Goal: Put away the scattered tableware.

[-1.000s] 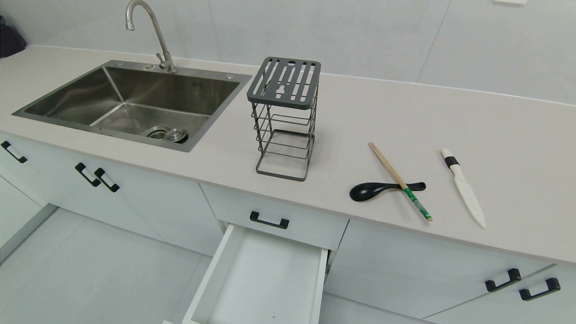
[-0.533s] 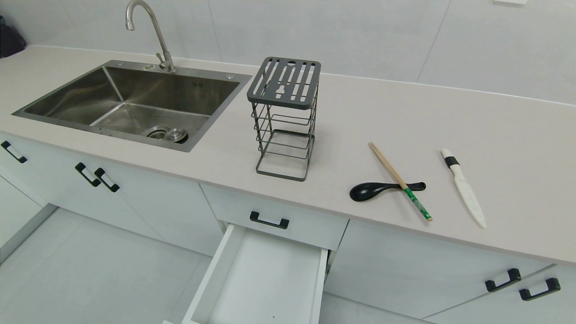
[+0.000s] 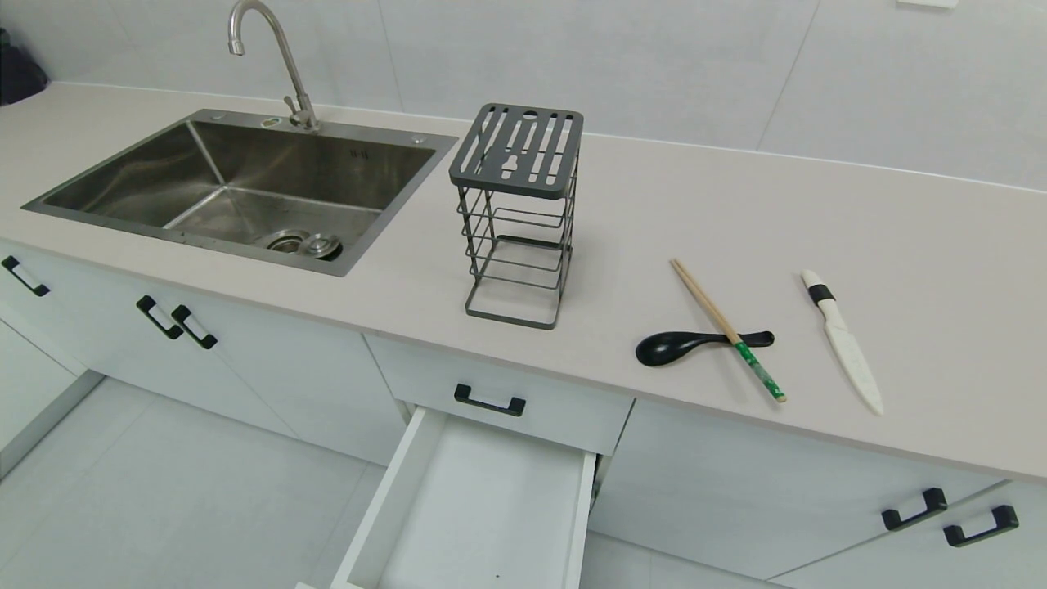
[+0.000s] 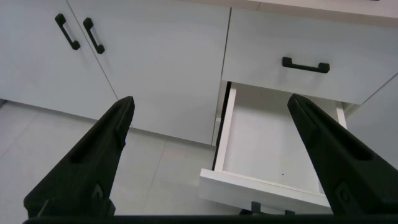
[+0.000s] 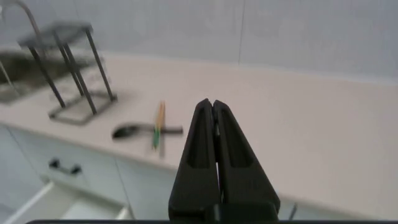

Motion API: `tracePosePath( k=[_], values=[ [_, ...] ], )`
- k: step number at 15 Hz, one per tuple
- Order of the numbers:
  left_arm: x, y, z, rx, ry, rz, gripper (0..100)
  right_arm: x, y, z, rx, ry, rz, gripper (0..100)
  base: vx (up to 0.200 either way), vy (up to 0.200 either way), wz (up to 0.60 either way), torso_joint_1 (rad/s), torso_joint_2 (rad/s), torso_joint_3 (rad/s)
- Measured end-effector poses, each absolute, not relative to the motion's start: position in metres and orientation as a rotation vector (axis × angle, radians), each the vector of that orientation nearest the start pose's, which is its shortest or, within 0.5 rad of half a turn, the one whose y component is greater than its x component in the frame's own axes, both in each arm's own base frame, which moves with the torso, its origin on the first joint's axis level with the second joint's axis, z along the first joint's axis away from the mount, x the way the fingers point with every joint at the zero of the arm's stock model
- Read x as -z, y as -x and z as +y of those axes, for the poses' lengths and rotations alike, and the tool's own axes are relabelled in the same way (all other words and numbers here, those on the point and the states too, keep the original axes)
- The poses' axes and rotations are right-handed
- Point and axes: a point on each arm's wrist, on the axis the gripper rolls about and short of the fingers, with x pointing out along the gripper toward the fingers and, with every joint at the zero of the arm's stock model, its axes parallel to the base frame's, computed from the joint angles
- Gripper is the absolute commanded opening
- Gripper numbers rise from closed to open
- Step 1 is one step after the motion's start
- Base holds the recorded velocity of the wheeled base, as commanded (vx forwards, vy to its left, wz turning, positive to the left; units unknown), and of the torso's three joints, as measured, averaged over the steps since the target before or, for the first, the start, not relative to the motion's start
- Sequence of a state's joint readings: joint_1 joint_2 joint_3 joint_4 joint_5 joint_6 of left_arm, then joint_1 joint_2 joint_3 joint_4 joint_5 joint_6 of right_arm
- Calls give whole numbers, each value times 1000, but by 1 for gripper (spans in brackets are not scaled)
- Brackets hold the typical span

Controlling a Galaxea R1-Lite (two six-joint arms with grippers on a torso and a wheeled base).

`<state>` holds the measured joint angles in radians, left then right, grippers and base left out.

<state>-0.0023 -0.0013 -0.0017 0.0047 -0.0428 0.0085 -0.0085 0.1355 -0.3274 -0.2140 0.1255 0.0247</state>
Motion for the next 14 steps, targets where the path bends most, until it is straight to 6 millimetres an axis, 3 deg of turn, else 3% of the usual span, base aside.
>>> tracePosePath(
  k=[3, 7, 8, 14],
  values=[
    [-75, 23, -1, 45, -9, 2, 100, -178, 39, 5, -197, 1, -245, 0, 0, 0, 0, 0, 0, 0],
    [-75, 23, -1, 46, -8, 2, 100, -182, 32, 7, -296, 23, -196, 0, 0, 0, 0, 0, 0, 0],
    [-75, 23, -1, 46, -8, 2, 100, -184, 28, 7, -329, 34, -168, 100, 0, 0, 0, 0, 0, 0],
    [-75, 23, -1, 45, -8, 2, 100, -198, 8, 8, -356, 42, -109, 100, 0, 0, 0, 0, 0, 0]
  ],
)
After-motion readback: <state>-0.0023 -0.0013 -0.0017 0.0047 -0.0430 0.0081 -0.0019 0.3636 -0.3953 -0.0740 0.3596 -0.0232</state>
